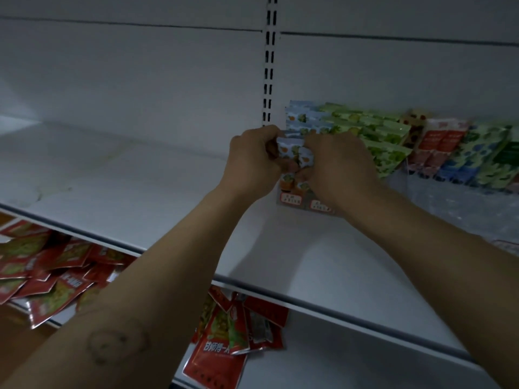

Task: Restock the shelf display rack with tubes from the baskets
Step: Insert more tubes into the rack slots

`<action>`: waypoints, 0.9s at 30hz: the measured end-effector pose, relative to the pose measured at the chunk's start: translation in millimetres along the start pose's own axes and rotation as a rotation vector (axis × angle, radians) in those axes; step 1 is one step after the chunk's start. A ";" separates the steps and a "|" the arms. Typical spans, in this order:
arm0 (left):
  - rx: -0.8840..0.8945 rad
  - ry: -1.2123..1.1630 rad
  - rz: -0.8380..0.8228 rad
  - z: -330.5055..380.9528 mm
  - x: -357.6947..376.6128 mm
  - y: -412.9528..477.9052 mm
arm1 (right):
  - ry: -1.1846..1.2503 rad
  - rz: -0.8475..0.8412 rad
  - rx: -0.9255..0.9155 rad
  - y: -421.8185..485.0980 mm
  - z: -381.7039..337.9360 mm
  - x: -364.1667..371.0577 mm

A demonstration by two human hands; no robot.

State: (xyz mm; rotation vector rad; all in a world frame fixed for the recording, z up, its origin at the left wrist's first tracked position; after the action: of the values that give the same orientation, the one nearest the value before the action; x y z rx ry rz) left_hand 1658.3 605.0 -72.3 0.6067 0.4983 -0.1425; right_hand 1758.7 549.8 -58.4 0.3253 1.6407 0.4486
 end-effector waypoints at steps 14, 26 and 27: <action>0.001 -0.004 -0.005 -12.0 4.2 -11.3 | 0.209 0.024 0.134 -8.1 7.6 -5.8; -0.106 0.031 -0.013 -5.5 3.0 -26.1 | 0.322 -0.015 0.137 -30.6 6.2 5.5; -0.147 -0.006 -0.034 -4.6 2.9 -32.3 | 0.365 0.011 0.168 -39.7 7.5 -0.9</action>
State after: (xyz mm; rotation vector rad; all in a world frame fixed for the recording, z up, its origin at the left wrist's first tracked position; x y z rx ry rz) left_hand 1650.2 581.3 -93.4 0.4546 0.5091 -0.1385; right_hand 1768.1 515.2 -76.9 0.3946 2.0403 0.3947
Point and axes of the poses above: each hand's wrist, its own y-axis towards the middle knuckle, its own x-axis out of the palm, z = x × y, the point moved 9 cm from there along y, towards the middle knuckle, and after that the axes turned 3 degrees about -x, right-handed, at the moved point
